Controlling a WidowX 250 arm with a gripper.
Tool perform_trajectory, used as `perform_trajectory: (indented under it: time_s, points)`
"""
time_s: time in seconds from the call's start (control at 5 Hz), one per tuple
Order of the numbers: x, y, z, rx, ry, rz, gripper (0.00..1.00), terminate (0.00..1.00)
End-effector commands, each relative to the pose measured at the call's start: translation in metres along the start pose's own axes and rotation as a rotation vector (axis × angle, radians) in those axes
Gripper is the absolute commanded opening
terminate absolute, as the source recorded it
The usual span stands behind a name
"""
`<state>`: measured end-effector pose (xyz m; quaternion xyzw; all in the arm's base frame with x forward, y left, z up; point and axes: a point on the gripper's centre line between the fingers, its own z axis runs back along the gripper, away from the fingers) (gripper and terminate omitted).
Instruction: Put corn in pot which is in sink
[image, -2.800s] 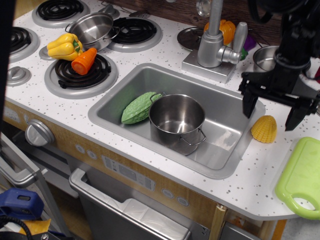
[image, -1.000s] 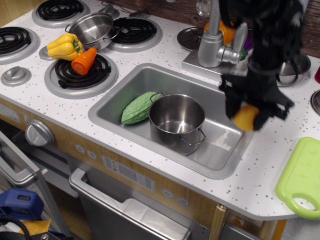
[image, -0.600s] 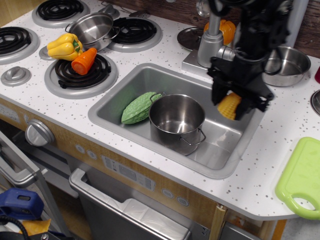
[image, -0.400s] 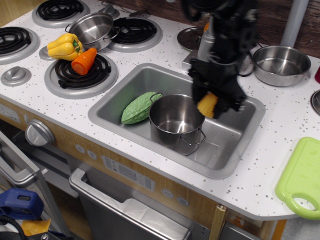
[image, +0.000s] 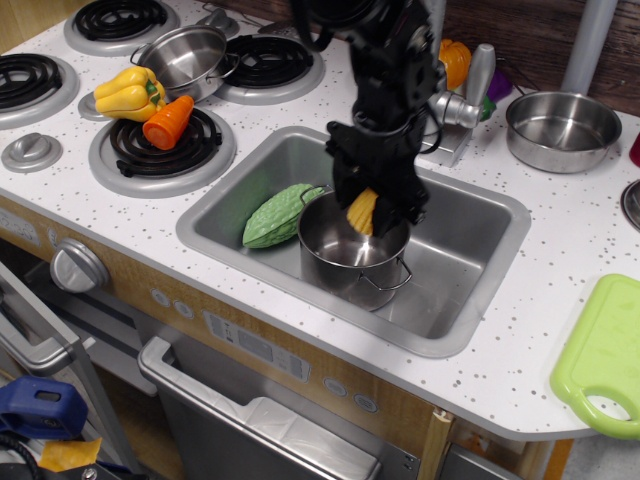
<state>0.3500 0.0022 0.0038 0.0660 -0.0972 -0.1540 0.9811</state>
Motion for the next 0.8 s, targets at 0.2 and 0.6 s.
perform_trajectory:
  time_s: [0.2,0.6]
  points:
    - [0.0024,0.0119,0.0196,0.043,-0.121,0.015,1.00,0.00]
    - [0.0024,0.0119,0.0196,0.043,-0.121,0.015,1.00,1.00]
